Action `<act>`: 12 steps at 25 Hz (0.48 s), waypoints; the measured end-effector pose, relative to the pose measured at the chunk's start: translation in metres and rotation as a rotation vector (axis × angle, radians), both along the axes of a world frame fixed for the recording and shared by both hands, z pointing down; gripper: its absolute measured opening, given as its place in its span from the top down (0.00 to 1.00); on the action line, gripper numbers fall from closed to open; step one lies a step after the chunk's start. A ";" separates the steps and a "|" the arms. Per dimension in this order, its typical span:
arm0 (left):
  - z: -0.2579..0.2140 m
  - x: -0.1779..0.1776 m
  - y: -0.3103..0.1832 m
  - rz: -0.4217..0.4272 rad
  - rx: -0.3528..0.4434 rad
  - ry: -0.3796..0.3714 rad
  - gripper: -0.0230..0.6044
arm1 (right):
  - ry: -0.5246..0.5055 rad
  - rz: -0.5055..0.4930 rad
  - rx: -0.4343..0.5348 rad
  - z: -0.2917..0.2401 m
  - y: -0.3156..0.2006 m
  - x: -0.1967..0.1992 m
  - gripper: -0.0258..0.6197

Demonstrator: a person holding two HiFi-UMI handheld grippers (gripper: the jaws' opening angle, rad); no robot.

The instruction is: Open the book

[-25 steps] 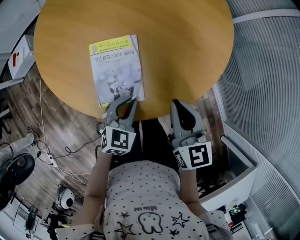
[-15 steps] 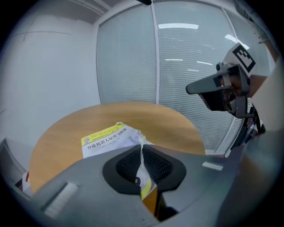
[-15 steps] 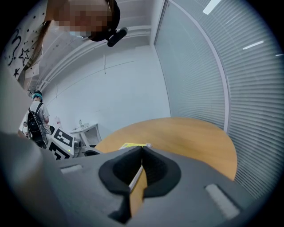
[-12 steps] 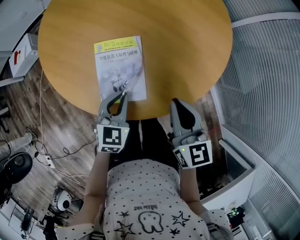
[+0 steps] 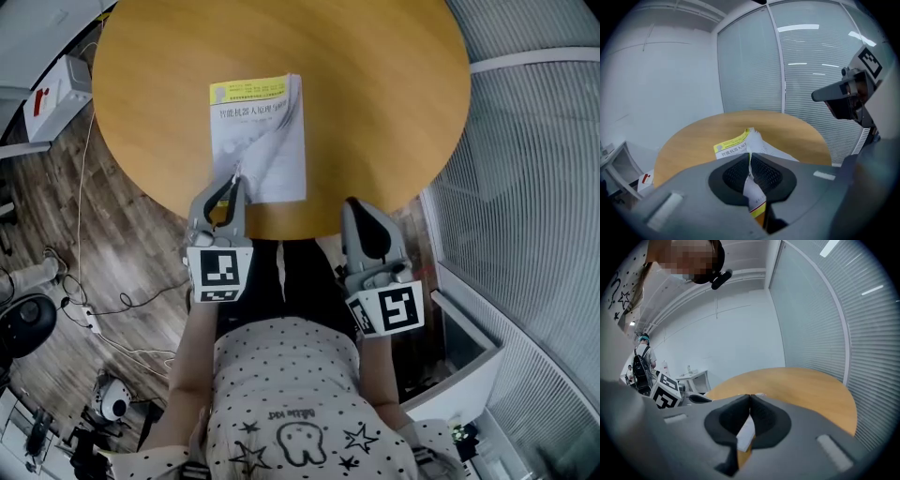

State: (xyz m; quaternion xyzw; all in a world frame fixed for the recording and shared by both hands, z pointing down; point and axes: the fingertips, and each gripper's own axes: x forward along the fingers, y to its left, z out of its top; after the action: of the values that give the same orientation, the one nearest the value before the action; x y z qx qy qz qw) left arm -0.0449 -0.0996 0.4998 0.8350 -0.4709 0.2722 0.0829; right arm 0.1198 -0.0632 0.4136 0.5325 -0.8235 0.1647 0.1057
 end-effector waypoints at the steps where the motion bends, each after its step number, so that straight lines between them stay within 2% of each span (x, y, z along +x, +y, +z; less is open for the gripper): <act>1: -0.001 -0.005 -0.001 -0.014 0.005 -0.001 0.92 | 0.001 -0.006 0.000 0.000 -0.001 -0.003 0.96; 12: -0.009 -0.064 -0.008 -0.168 0.020 0.024 0.92 | -0.001 -0.085 0.001 -0.008 -0.014 -0.043 0.96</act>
State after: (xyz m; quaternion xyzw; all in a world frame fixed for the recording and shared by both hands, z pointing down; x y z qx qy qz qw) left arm -0.1088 -0.1080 0.4906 0.7965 -0.5411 0.2496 0.1029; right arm 0.0763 -0.0770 0.4060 0.4969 -0.8456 0.1599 0.1119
